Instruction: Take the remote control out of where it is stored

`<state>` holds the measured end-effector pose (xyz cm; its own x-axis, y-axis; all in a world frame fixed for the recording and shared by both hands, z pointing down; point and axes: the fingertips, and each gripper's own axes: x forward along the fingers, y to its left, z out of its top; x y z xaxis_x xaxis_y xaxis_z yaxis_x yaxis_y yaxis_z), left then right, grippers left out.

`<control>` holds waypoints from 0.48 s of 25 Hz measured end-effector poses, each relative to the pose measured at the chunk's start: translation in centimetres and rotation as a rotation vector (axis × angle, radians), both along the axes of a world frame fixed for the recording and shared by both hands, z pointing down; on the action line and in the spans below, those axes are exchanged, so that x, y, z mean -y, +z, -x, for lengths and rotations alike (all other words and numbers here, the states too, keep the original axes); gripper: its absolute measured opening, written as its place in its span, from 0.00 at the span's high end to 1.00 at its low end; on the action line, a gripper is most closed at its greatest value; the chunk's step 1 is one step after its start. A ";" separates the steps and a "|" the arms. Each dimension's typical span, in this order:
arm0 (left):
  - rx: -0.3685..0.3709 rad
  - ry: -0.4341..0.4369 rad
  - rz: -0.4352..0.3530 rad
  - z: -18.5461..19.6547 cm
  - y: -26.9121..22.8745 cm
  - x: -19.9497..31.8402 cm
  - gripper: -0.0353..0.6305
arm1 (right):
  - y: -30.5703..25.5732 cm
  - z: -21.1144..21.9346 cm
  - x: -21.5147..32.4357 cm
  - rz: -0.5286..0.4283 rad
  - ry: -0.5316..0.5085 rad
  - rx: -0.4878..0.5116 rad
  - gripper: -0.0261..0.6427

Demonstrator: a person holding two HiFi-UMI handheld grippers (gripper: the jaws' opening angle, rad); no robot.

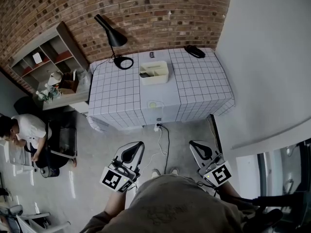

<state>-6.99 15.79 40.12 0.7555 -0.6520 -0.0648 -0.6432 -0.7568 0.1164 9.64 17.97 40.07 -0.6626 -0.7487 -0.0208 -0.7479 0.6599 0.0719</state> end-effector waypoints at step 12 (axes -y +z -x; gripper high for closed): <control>-0.027 -0.003 0.028 0.6 0.3 -0.1 0.94 | 0.4 -0.3 -0.2 0.008 0.031 0.012 0.94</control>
<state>-7.63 15.90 40.38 0.7515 -0.6564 -0.0666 -0.6421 -0.7508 0.1552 9.98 18.22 40.42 -0.6391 -0.7688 -0.0229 -0.7686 0.6372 0.0573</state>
